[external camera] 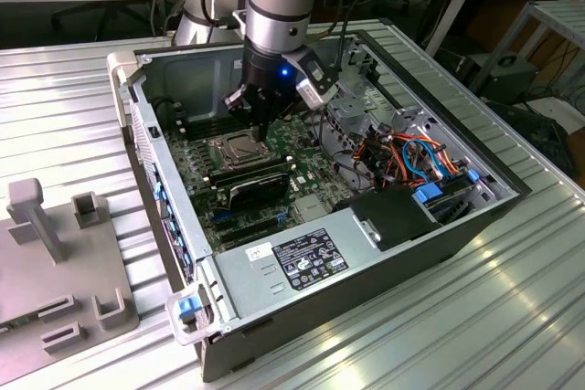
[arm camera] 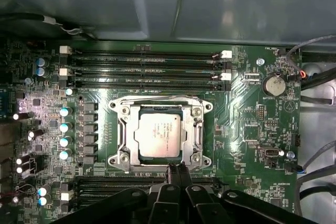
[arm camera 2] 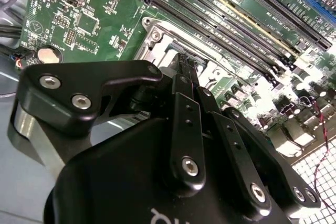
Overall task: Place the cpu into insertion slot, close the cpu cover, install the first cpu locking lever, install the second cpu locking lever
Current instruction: 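Install the second cpu locking lever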
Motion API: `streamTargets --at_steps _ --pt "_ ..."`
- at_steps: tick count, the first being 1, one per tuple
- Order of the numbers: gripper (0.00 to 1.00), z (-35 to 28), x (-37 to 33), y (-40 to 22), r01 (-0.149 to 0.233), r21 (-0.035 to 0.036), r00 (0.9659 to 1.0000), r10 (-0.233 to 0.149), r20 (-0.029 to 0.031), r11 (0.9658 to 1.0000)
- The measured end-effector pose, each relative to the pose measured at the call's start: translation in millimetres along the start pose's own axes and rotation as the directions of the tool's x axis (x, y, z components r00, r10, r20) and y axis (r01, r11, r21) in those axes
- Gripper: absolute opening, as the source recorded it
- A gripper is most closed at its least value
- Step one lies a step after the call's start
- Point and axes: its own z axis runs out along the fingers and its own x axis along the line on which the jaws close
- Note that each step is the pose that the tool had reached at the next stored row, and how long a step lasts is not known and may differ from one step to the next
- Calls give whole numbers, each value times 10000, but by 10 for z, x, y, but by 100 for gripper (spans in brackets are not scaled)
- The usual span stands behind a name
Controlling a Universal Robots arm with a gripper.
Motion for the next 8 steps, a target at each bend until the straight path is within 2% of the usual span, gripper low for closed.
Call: streamTargets --at_steps 2,4,5,7,8 --pt "11 0 -2 0 218 -7 9998 -218 -44 9998" --pt "11 0 -2 0 646 -21 9979 -646 -62 9979" --pt "11 1 -2 0 973 -32 9952 -973 -75 9953" --pt "11 1 -2 0 1362 -47 9906 -1363 -92 9907" --pt "11 1 -2 0 1685 -58 9856 -1686 -108 9857"
